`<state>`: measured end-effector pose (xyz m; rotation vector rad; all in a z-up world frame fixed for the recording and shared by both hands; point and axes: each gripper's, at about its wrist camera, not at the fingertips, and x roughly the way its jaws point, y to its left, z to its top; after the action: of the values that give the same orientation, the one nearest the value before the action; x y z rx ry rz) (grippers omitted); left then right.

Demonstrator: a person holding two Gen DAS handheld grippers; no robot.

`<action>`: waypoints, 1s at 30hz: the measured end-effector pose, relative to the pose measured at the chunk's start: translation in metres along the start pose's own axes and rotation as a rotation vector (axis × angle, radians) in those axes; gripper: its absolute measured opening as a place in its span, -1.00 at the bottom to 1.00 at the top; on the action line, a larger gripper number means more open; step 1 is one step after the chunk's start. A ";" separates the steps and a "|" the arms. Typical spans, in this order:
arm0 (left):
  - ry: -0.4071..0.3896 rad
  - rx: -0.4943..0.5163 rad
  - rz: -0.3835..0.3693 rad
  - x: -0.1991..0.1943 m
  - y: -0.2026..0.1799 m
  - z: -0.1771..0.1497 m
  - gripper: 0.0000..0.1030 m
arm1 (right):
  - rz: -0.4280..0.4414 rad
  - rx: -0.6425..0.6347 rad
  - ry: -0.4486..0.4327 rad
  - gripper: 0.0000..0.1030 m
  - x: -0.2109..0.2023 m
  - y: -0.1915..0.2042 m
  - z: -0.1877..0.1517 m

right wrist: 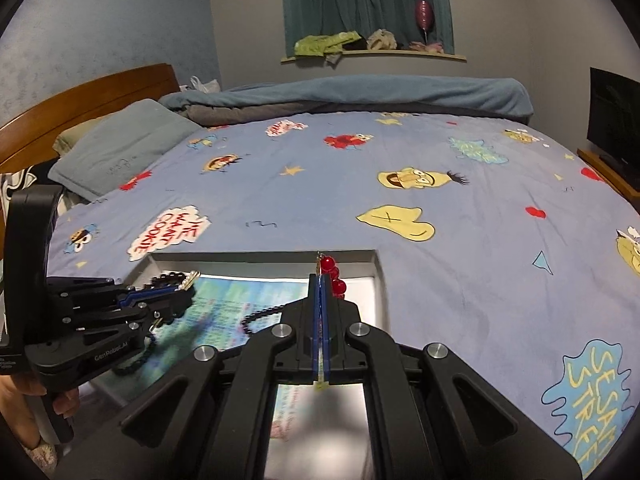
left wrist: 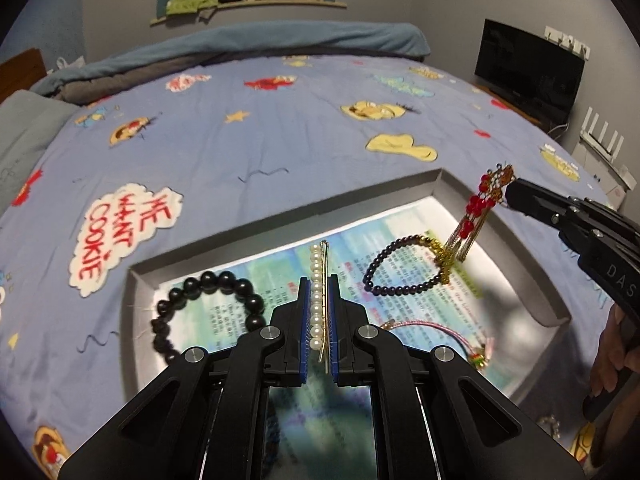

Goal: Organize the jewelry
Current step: 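Carry the pearl hairpin and red-bead earring over the grey box, then open the left gripper to drop the hairpin while the right drops the earring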

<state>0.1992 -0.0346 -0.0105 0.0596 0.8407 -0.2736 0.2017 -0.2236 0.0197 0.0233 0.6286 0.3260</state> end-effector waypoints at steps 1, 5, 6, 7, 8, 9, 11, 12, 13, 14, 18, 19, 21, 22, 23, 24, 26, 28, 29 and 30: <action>0.012 -0.002 0.000 0.004 0.000 0.001 -0.83 | -0.002 0.001 0.005 -0.99 0.003 -0.002 0.000; 0.063 0.000 0.002 0.022 -0.002 -0.001 -0.83 | -0.004 -0.013 0.042 -0.99 0.015 -0.001 -0.004; 0.073 0.007 0.001 0.024 -0.002 -0.003 -0.83 | -0.007 -0.018 0.049 -0.99 0.017 0.000 -0.006; 0.080 0.016 0.002 0.027 -0.003 -0.004 -0.83 | -0.013 -0.023 0.059 -0.99 0.020 0.001 -0.007; 0.081 0.018 0.003 0.027 -0.003 -0.005 -0.83 | -0.019 -0.028 0.073 -0.99 0.023 0.001 -0.008; 0.084 0.017 0.004 0.028 -0.003 -0.004 -0.83 | -0.026 -0.032 0.088 -0.99 0.025 0.002 -0.009; 0.090 0.010 0.004 0.029 -0.001 -0.004 -0.83 | -0.037 -0.040 0.106 -0.99 0.030 0.004 -0.011; 0.095 0.007 0.002 0.030 -0.001 -0.005 -0.83 | -0.040 -0.040 0.110 -0.99 0.030 0.003 -0.011; 0.099 0.007 0.004 0.031 0.000 -0.006 -0.83 | -0.044 -0.038 0.113 -0.99 0.031 0.003 -0.012; 0.105 0.008 0.009 0.033 0.000 -0.006 -0.83 | -0.046 -0.035 0.118 -0.99 0.032 0.003 -0.012; 0.106 0.010 0.016 0.033 -0.001 -0.006 -0.83 | -0.046 -0.016 0.125 -0.98 0.034 -0.002 -0.013; 0.107 0.009 0.017 0.033 0.000 -0.006 -0.83 | -0.043 -0.008 0.126 -0.98 0.035 -0.003 -0.014; 0.110 0.009 0.016 0.034 0.000 -0.006 -0.83 | -0.042 0.000 0.131 -0.98 0.036 -0.005 -0.014; 0.110 0.011 0.017 0.034 -0.001 -0.006 -0.83 | -0.040 0.002 0.134 -0.98 0.036 -0.006 -0.014; 0.111 0.012 0.018 0.034 -0.001 -0.006 -0.80 | -0.040 0.003 0.136 -0.98 0.036 -0.006 -0.014; 0.110 0.011 0.017 0.034 -0.001 -0.006 -0.70 | -0.039 0.002 0.135 -0.98 0.036 -0.006 -0.015; 0.103 0.007 0.016 0.032 -0.001 -0.006 -0.47 | -0.040 -0.001 0.137 -0.97 0.036 -0.006 -0.015; 0.095 0.006 0.013 0.031 -0.001 -0.007 -0.46 | -0.043 -0.001 0.136 -0.95 0.036 -0.006 -0.014; 0.093 0.003 0.011 0.030 0.000 -0.007 -0.45 | -0.043 0.002 0.136 -0.95 0.036 -0.007 -0.014; 0.091 0.002 0.009 0.029 0.000 -0.007 -0.43 | -0.043 0.005 0.138 -0.93 0.036 -0.007 -0.015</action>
<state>0.2130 -0.0400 -0.0369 0.0781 0.9305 -0.2647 0.2224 -0.2207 -0.0134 -0.0084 0.7653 0.2863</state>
